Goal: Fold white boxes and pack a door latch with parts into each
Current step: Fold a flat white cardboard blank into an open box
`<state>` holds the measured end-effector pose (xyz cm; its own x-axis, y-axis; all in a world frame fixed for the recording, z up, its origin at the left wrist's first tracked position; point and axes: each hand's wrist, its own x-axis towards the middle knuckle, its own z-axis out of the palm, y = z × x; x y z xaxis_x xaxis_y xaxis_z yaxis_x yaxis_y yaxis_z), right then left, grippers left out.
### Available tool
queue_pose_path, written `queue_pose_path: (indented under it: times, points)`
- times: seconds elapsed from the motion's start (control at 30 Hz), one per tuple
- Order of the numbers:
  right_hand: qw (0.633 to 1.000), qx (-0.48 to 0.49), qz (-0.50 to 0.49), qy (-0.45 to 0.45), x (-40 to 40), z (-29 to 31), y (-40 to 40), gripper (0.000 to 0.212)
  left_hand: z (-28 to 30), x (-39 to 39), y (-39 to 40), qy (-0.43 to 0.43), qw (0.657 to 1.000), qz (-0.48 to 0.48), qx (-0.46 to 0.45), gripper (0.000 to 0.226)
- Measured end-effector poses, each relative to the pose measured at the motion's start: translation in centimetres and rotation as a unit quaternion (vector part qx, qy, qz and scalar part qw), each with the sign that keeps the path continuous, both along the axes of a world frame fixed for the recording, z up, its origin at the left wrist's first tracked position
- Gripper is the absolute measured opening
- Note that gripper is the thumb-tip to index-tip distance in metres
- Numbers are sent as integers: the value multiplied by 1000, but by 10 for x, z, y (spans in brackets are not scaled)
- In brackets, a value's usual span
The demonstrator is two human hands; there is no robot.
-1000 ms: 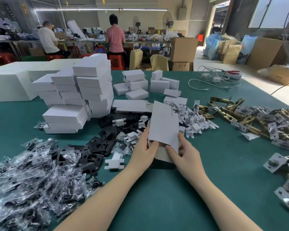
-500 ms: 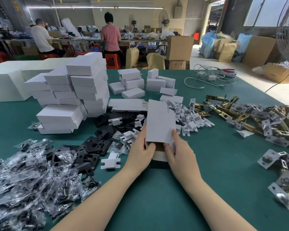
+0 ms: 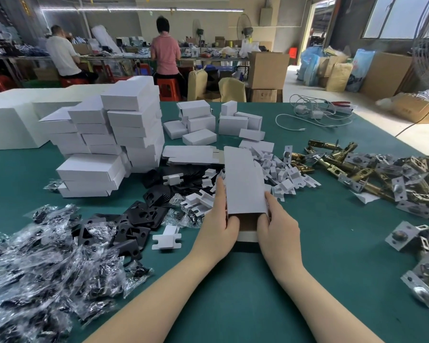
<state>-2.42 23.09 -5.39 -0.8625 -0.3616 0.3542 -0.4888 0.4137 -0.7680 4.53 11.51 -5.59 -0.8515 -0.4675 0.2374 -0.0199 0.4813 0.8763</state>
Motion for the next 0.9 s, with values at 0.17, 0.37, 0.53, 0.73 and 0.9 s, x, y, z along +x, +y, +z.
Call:
queue_pose_path:
  times: [0.17,0.37,0.53,0.73,0.9]
  points:
    - [987,-126,29,-96,-1,1,3,48,-8,-6,-2,-38,997,0,-72,81]
    - [957,-231,51,-171,-7,4,5,39,-11,-12,-3,-69,991,-25,-112,80]
    - [951,-211,125,-187,-9,4,7,43,-5,-5,-9,17,999,-1,49,61]
    - [898,-151,306,-276,-14,6,11,49,2,1,-25,131,933,20,334,30]
    - [925,-198,134,-296,-19,7,7,28,1,4,-23,97,944,-59,309,65]
